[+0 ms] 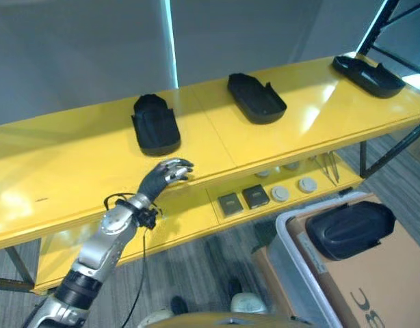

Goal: Move parts from the plastic box to the shelf.

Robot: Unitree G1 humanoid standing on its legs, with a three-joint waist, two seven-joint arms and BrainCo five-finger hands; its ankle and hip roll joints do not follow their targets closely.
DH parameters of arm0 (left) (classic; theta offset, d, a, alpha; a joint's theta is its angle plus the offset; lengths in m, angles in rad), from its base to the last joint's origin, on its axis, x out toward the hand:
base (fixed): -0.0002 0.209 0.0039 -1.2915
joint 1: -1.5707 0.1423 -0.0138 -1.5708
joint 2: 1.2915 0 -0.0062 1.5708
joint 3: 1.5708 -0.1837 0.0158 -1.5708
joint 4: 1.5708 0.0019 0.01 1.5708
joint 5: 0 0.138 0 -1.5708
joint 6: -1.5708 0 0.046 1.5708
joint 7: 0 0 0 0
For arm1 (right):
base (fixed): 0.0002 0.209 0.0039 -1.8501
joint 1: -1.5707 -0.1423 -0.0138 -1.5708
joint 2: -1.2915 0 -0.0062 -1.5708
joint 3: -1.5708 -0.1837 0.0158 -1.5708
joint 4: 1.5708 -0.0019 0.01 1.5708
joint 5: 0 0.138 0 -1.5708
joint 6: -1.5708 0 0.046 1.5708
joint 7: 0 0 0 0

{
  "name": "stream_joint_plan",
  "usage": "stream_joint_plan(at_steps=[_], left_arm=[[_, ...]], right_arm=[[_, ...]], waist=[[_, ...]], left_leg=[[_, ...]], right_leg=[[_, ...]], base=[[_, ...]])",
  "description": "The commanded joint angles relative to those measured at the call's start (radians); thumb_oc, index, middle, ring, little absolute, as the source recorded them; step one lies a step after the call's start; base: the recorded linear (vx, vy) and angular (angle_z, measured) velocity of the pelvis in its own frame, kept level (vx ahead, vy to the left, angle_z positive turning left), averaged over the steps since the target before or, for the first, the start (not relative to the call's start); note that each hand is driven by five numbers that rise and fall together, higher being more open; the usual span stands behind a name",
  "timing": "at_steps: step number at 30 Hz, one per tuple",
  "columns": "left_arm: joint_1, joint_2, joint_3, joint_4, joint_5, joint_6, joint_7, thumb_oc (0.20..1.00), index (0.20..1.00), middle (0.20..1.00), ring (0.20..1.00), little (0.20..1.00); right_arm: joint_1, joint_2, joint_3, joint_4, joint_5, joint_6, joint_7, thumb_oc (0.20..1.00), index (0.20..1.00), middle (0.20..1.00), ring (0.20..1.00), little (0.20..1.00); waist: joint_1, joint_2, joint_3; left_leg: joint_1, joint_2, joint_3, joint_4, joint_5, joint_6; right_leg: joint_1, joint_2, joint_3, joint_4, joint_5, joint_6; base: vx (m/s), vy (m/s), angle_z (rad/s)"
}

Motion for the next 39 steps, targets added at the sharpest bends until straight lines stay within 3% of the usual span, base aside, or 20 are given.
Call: stream_joint_plan(at_steps=[1,2,3,4,6,8,10,11,12,13,14,15,17,18,21,22,23,27,32,39], left_arm=[[0.009,-0.002,0.032,-0.023,-0.093,-0.025,-0.015,1.0,1.0,1.0,1.0,1.0],[0.018,-0.005,0.036,-0.003,-0.143,-0.052,0.037,1.0,1.0,1.0,1.0,1.0],[0.018,-0.007,0.036,0.005,-0.154,-0.072,0.051,1.0,1.0,1.0,1.0,1.0],[0.021,-0.025,0.042,0.03,-0.166,-0.122,0.087,1.0,1.0,1.0,1.0,1.0],[0.026,-0.037,0.038,0.036,-0.166,-0.125,0.097,1.0,1.0,1.0,1.0,1.0],[0.028,-0.056,0.012,0.057,-0.151,-0.123,0.109,1.0,1.0,1.0,1.0,1.0],[0.009,-0.1,-0.032,0.207,-0.117,-0.12,0.224,1.0,1.0,1.0,1.0,1.0],[0.006,-0.114,-0.032,0.258,-0.114,-0.127,0.26,1.0,1.0,1.0,1.0,1.0],[0.015,-0.123,0.0,0.324,-0.071,-0.112,0.288,1.0,1.0,1.0,1.0,1.0],[0.037,-0.124,0.032,0.396,-0.021,-0.112,0.301,1.0,1.0,1.0,1.0,1.0],[0.047,-0.122,0.045,0.415,-0.001,-0.107,0.306,1.0,1.0,1.0,1.0,1.0],[0.127,-0.113,0.116,0.582,0.142,-0.109,0.355,1.0,1.0,1.0,1.0,1.0],[0.167,-0.098,0.123,0.739,0.397,-0.129,0.38,1.0,1.0,1.0,1.0,1.0],[0.169,-0.113,0.118,0.834,0.424,-0.142,0.406,1.0,1.0,1.0,1.0,1.0],[0.17,-0.121,0.103,0.902,0.471,-0.138,0.429,1.0,1.0,1.0,1.0,1.0],[0.179,-0.128,0.08,0.979,0.547,-0.161,0.441,1.0,1.0,1.0,1.0,1.0],[0.186,-0.134,0.058,1.024,0.578,-0.154,0.449,1.0,1.0,1.0,1.0,1.0],[0.211,-0.165,0.032,1.115,0.597,-0.153,0.479,1.0,1.0,1.0,1.0,1.0],[0.227,-0.188,0.019,1.21,0.615,-0.168,0.504,1.0,1.0,1.0,1.0,1.0],[0.238,-0.18,-0.005,1.232,0.653,-0.169,0.493,1.0,1.0,1.0,1.0,1.0]], right_arm=[[-0.001,0.007,0.047,0.044,0.018,0.001,-0.036,1.0,1.0,1.0,1.0,1.0],[-0.027,0.009,0.074,0.063,0.015,0.002,-0.046,1.0,1.0,1.0,1.0,1.0],[-0.033,0.009,0.081,0.071,0.02,0.003,-0.052,1.0,1.0,1.0,1.0,1.0],[-0.047,0.008,0.102,0.088,0.021,0.019,-0.06,1.0,1.0,1.0,1.0,1.0],[-0.048,0.012,0.108,0.099,0.03,0.022,-0.068,1.0,1.0,1.0,1.0,1.0],[-0.041,0.017,0.107,0.12,0.064,0.027,-0.074,1.0,1.0,1.0,1.0,1.0],[-0.003,0.012,0.072,0.138,0.087,-0.013,-0.134,1.0,1.0,1.0,1.0,1.0],[-0.007,0.0,0.061,0.149,0.103,-0.042,-0.154,1.0,1.0,1.0,1.0,1.0],[-0.028,-0.029,0.035,0.156,0.151,-0.109,-0.181,1.0,1.0,1.0,1.0,1.0],[-0.051,-0.049,0.012,0.131,0.232,-0.162,-0.206,1.0,1.0,1.0,1.0,1.0],[-0.056,-0.057,0.005,0.115,0.265,-0.177,-0.211,1.0,1.0,1.0,1.0,1.0],[-0.064,-0.127,-0.055,-0.228,0.349,-0.164,-0.367,1.0,1.0,1.0,1.0,1.0],[-0.075,-0.199,-0.135,-0.515,0.322,-0.222,-0.488,1.0,1.0,1.0,1.0,1.0],[-0.098,-0.232,-0.182,-0.609,0.305,-0.237,-0.494,1.0,1.0,1.0,1.0,1.0],[-0.123,-0.247,-0.214,-0.652,0.282,-0.277,-0.496,1.0,1.0,1.0,1.0,1.0],[-0.149,-0.273,-0.256,-0.705,0.28,-0.324,-0.47,1.0,1.0,1.0,1.0,1.0],[-0.172,-0.29,-0.282,-0.746,0.259,-0.328,-0.444,1.0,1.0,1.0,1.0,1.0],[-0.251,-0.329,-0.288,-0.836,0.238,-0.251,-0.415,1.0,1.0,1.0,1.0,1.0],[-0.361,-0.337,-0.227,-0.828,0.218,-0.171,-0.376,1.0,1.0,1.0,1.0,1.0],[-0.578,-0.29,-0.026,-0.714,0.191,-0.014,-0.364,1.0,1.0,1.0,1.0,1.0]], waist=[[0.033,0.015,-0.039],[0.051,0.018,-0.038],[0.056,0.018,-0.039],[0.076,0.009,-0.043],[0.084,0.001,-0.043],[0.073,-0.013,-0.043],[0.048,-0.048,-0.055],[0.062,-0.052,-0.05],[0.099,-0.049,-0.039],[0.117,-0.051,-0.036],[0.123,-0.05,-0.037],[0.13,-0.034,-0.041],[0.109,-0.015,-0.026],[0.092,-0.005,-0.016],[0.077,0.006,-0.016],[0.067,0.018,-0.007],[0.064,0.025,-0.003],[0.077,0.031,-0.01],[0.125,0.028,-0.024],[0.242,0.023,-0.037]], left_leg=[[0.009,0.038,-0.034,0.035,-0.062,-0.015],[0.006,0.049,0.029,0.04,-0.064,-0.009],[0.005,0.052,0.043,0.041,-0.066,-0.008],[0.003,0.073,0.126,0.047,-0.058,-0.019],[-0.003,0.084,0.147,0.064,-0.059,-0.023],[-0.012,0.094,0.141,0.088,-0.069,-0.023],[-0.056,0.166,0.11,0.247,-0.096,-0.056],[-0.111,0.2,0.052,0.363,-0.073,-0.086],[-0.203,0.189,-0.109,0.478,-0.042,-0.103],[-0.22,0.146,-0.179,0.41,-0.036,-0.074],[-0.21,0.133,-0.197,0.366,-0.04,-0.069],[-0.201,0.119,-0.338,0.175,0.024,-0.082],[-0.244,0.129,-0.408,0.158,0.084,-0.096],[-0.221,0.126,-0.386,0.145,0.059,-0.086],[-0.212,0.123,-0.374,0.132,0.055,-0.085],[-0.196,0.113,-0.367,0.129,0.044,-0.082],[-0.182,0.101,-0.362,0.122,0.035,-0.079],[-0.149,0.068,-0.356,0.086,0.022,-0.064],[-0.14,0.042,-0.367,0.062,0.014,-0.048],[-0.157,0.03,-0.415,0.05,0.02,-0.041]], right_leg=[[-0.059,-0.058,-0.183,0.141,0.003,0.068],[-0.066,-0.046,-0.281,0.208,-0.032,0.053],[-0.07,-0.043,-0.295,0.218,-0.04,0.048],[-0.055,-0.055,-0.43,0.208,-0.046,0.027],[-0.045,-0.051,-0.451,0.184,-0.045,0.015],[-0.036,0.0,-0.412,0.127,-0.056,-0.01],[-0.007,0.047,-0.353,0.026,-0.041,-0.052],[0.009,0.065,-0.323,0.001,-0.043,-0.072],[0.025,0.089,-0.255,-0.02,-0.041,-0.092],[0.009,0.085,-0.213,-0.017,-0.028,-0.097],[0.007,0.084,-0.198,-0.018,-0.028,-0.093],[0.008,0.098,-0.103,-0.017,-0.044,-0.09],[-0.004,0.099,-0.033,0.01,-0.068,-0.094],[-0.011,0.085,-0.033,0.03,-0.088,-0.088],[-0.029,0.074,-0.039,0.039,-0.089,-0.084],[-0.039,0.062,-0.04,0.051,-0.09,-0.077],[-0.043,0.052,-0.044,0.051,-0.085,-0.068],[-0.034,0.026,-0.051,0.031,-0.067,-0.047],[-0.024,0.007,-0.078,0.006,-0.047,-0.033],[-0.006,-0.004,-0.14,-0.016,-0.04,-0.026]], base=[[-0.2,0.107,-1.04],[-0.15,0.069,-1.55],[-0.2,-0.068,-2.15],[-0.07,-0.156,-1.76],[-0.02,-0.171,-1.84],[0.04,-0.323,-2.06],[0.12,-0.475,-1.3],[0.11,-0.331,-2.2],[0.02,-0.14,-2.73],[0.01,0.004,-2.52],[0.16,0.252,-3.43],[0.22,0.259,-2.91],[0.14,0.422,-2.12],[0.02,0.418,-1.35],[0.0,0.215,-0.71],[0.05,0.267,-0.06],[0.07,0.328,0.22],[0.08,0.186,-0.13],[0.04,0.081,0.23],[0.04,0.009,0.31]])
